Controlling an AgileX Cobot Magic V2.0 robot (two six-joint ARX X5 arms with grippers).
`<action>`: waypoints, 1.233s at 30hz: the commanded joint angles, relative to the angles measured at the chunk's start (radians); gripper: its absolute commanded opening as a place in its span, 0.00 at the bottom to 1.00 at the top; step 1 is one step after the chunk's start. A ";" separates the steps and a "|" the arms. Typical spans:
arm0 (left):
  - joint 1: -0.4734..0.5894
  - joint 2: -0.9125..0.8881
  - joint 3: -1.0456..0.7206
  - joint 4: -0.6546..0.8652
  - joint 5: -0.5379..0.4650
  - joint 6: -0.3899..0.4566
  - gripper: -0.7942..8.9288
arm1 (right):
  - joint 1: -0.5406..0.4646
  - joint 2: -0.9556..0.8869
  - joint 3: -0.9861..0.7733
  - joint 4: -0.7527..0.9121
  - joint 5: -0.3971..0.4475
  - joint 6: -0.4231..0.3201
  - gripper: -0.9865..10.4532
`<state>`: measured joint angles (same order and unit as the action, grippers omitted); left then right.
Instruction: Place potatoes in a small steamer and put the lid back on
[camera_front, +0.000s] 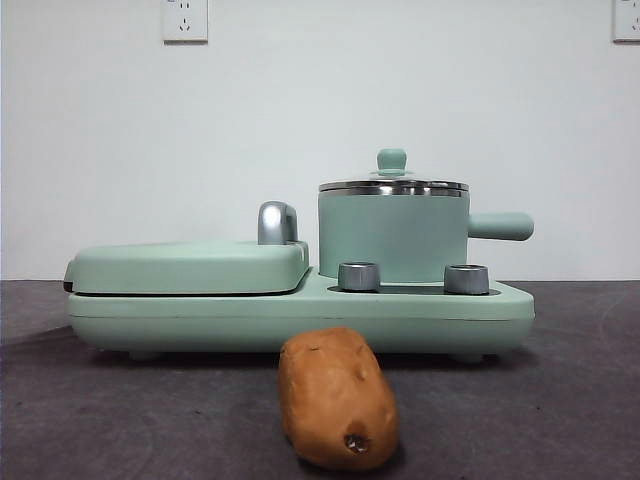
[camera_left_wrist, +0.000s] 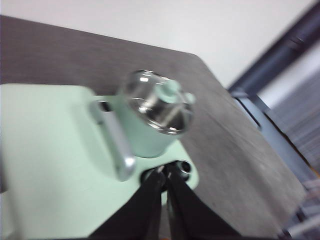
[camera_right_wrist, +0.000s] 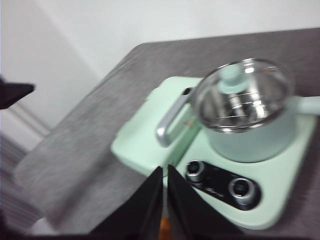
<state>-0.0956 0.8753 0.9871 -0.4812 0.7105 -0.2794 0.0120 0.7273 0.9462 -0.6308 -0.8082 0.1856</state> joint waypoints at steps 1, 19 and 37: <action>-0.023 0.048 0.057 0.006 0.036 0.050 0.10 | 0.000 0.035 0.026 0.006 -0.034 -0.022 0.10; -0.170 0.316 0.279 0.002 0.036 0.069 0.55 | 0.000 0.056 0.028 0.007 -0.025 -0.013 0.50; -0.438 0.878 0.883 -0.201 -0.333 0.207 0.56 | -0.001 0.006 0.029 -0.032 0.152 -0.002 0.52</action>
<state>-0.5179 1.7172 1.8179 -0.6800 0.4034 -0.0902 0.0120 0.7338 0.9531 -0.6697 -0.6716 0.1814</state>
